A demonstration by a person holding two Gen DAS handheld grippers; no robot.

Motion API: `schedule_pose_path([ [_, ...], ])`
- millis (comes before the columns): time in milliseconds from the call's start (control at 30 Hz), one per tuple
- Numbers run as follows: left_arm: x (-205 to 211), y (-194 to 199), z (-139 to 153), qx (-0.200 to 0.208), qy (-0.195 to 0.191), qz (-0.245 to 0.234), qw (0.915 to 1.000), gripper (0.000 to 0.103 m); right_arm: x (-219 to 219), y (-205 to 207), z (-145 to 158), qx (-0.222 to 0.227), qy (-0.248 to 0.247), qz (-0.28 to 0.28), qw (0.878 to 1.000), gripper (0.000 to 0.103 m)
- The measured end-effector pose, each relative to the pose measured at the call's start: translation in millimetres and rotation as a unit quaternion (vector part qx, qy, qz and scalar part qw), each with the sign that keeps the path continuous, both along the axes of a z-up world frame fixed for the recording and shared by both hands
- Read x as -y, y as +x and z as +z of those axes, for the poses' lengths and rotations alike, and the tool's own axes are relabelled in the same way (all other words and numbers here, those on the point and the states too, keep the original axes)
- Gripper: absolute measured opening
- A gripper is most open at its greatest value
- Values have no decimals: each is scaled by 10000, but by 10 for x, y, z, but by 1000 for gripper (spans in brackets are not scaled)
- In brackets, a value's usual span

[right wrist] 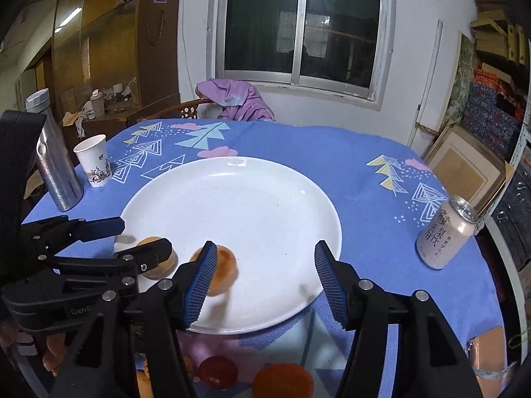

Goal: Organize fruits
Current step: 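Carry both tan fruits onto the white plate and open both tools, then move both open tools back to the fruit pile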

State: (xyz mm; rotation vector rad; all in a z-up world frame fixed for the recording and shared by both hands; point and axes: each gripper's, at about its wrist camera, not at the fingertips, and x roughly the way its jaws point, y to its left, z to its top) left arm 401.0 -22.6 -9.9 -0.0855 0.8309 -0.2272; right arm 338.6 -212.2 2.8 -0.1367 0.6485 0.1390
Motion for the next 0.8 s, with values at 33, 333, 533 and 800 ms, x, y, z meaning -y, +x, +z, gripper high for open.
schedule_pose_path([
  [33, -17, -37, 35, 46, -17, 15, 10000, 71, -33, -58, 21, 132, -147, -5, 9998, 62],
  [333, -241, -657, 263, 433, -98, 264, 9987, 86, -244, -688, 246, 1043, -710, 63, 9920, 69],
  [533, -451, -1224, 150, 426, -357, 432, 9975, 87, -199, -1183, 286, 1208, -648, 20, 9906, 73],
  [800, -478, -1855, -133, 355, -164, 446, 9982, 89, -76, -1766, 173, 1272, -762, -213, 9887, 76],
])
